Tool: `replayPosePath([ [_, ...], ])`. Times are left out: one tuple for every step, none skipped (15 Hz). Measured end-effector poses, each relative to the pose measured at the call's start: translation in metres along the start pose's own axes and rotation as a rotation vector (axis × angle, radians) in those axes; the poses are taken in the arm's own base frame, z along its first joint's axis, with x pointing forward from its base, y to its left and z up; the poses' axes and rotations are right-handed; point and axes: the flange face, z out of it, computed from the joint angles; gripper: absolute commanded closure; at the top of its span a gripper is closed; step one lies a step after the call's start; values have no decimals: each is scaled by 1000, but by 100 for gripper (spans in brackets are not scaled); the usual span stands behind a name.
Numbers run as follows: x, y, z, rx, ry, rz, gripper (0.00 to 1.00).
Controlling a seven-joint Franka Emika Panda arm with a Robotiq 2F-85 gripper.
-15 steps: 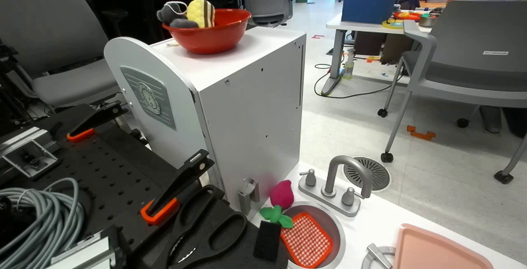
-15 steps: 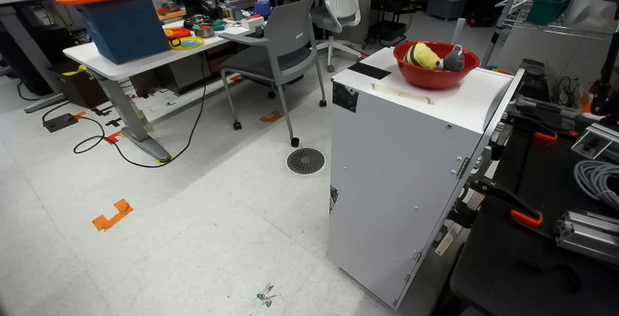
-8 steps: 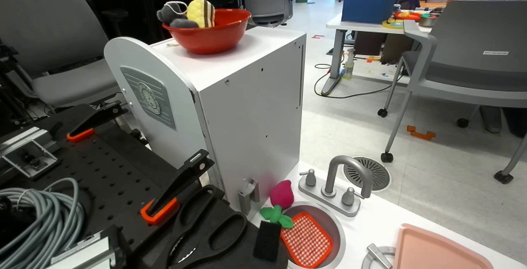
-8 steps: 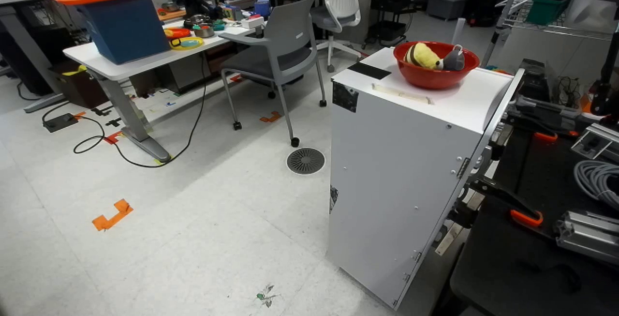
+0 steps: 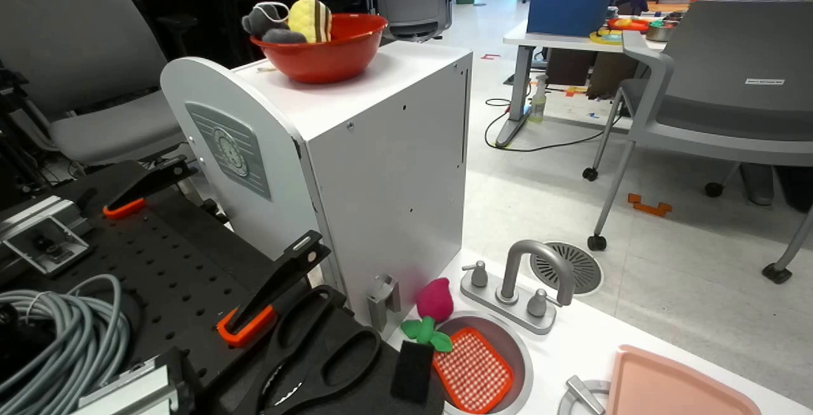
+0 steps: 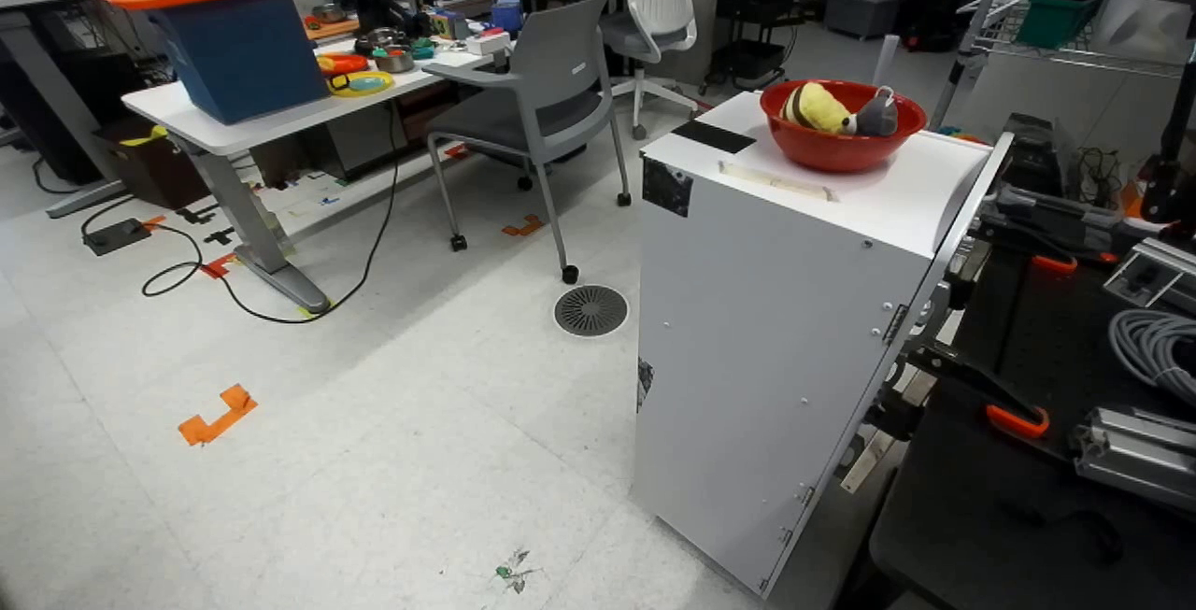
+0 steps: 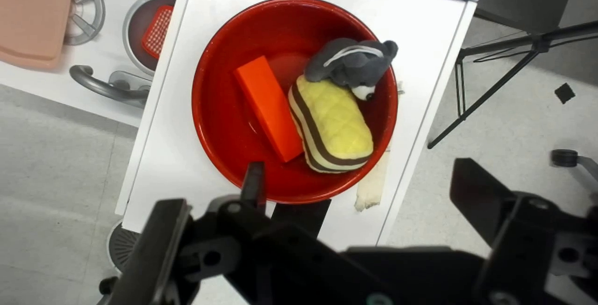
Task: Put the bear plush toy on the fridge
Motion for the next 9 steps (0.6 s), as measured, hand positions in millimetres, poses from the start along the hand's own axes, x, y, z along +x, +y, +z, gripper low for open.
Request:
replayPosePath([
  [0,0,2,-1,-4,-2,0],
  [1,-1,4,-1,-7,-5,0],
  [2,-2,8,0,-11,-8,0],
  [3,-2,12,1,-15,-10,0],
  [4,-2,15,3,-18,-12,0],
  [5,-2,20,4,-22,-13,0],
  [6,-2,24,5,-26,-14,0],
  [7,-2,28,5,-26,-19,0],
  [9,-1,33,5,-25,-29,0],
])
